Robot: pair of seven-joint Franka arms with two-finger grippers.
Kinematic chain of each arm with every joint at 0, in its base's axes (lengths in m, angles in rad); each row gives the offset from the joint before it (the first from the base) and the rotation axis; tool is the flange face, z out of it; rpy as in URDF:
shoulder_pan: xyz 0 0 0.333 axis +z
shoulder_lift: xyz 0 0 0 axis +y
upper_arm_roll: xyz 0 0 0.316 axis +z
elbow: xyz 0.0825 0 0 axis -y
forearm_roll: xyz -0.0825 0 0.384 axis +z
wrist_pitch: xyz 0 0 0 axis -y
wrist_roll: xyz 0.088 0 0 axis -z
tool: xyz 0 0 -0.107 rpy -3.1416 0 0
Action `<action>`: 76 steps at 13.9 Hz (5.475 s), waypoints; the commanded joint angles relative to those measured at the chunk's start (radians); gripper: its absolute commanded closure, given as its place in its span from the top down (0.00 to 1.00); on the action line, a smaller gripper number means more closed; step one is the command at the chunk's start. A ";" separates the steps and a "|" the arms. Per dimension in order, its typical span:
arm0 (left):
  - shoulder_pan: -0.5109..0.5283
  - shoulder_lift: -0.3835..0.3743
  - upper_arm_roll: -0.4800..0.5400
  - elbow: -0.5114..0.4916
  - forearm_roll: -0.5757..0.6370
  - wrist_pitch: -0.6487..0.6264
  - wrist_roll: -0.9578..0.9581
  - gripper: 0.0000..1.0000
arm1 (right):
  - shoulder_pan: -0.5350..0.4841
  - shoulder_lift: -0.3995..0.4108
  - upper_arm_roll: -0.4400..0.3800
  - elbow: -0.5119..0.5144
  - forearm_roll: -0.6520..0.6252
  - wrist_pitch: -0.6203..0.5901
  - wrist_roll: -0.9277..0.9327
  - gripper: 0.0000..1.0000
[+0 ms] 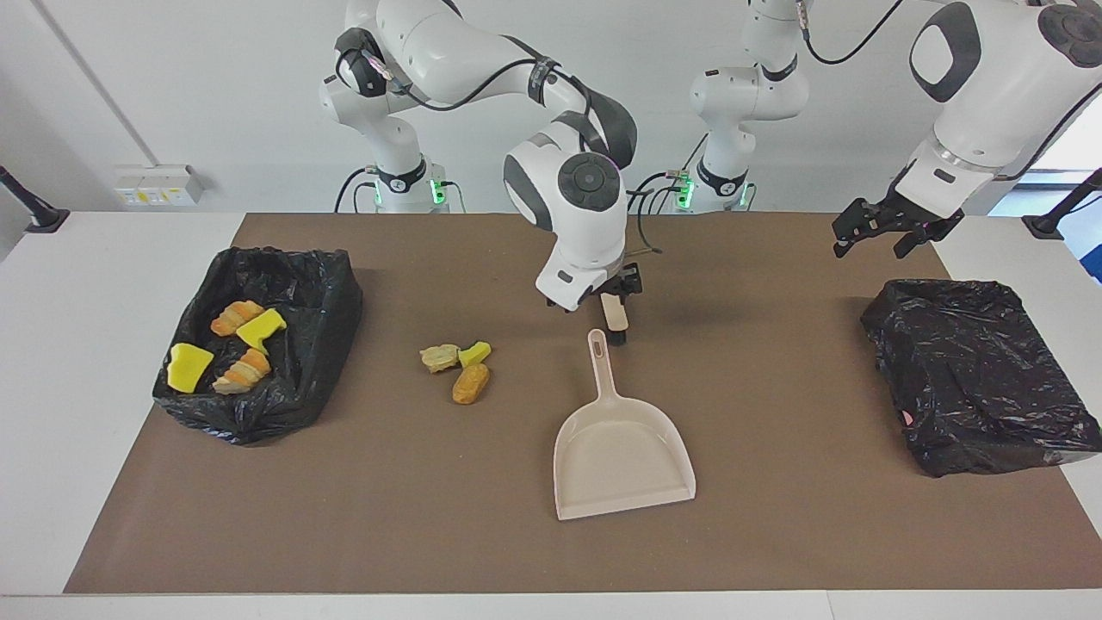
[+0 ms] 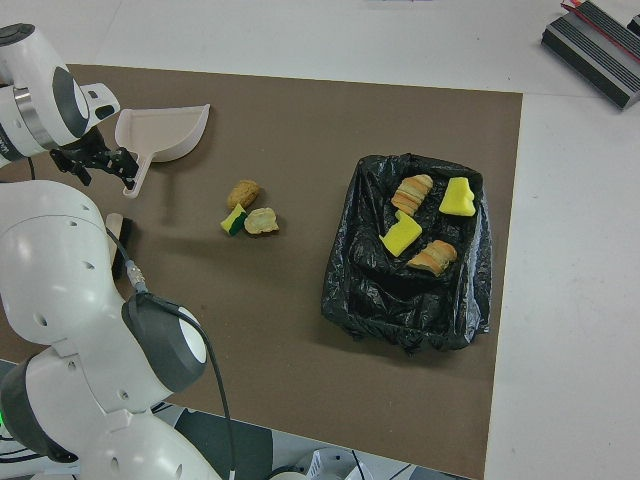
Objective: Sweep and dump trash in bin
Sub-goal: 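Lower the dustpan onto the table and open the right gripper, then reach the left gripper to the dustpan while the right gripper reaches the brush, then grasp the dustpan handle with the left gripper while the right gripper grasps the brush, then place the dustpan beside the trash with the left gripper while the right gripper approaches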
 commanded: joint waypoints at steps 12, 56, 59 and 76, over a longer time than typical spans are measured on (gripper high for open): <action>-0.106 0.016 -0.020 -0.093 -0.005 0.274 -0.098 1.00 | 0.229 -0.476 0.004 -0.912 0.145 0.535 0.138 1.00; -0.585 0.441 -0.019 -0.031 0.019 0.633 -0.751 0.89 | -0.516 -0.637 -0.007 -0.781 -0.204 0.121 -0.554 0.00; -0.583 0.446 -0.019 -0.017 0.021 0.635 -0.756 0.67 | -0.516 -0.570 -0.007 -0.781 -0.275 0.182 -0.543 0.00; -0.442 0.338 -0.006 -0.021 0.028 0.422 0.084 0.00 | -0.391 -0.511 0.002 -0.915 -0.148 0.276 -0.242 0.00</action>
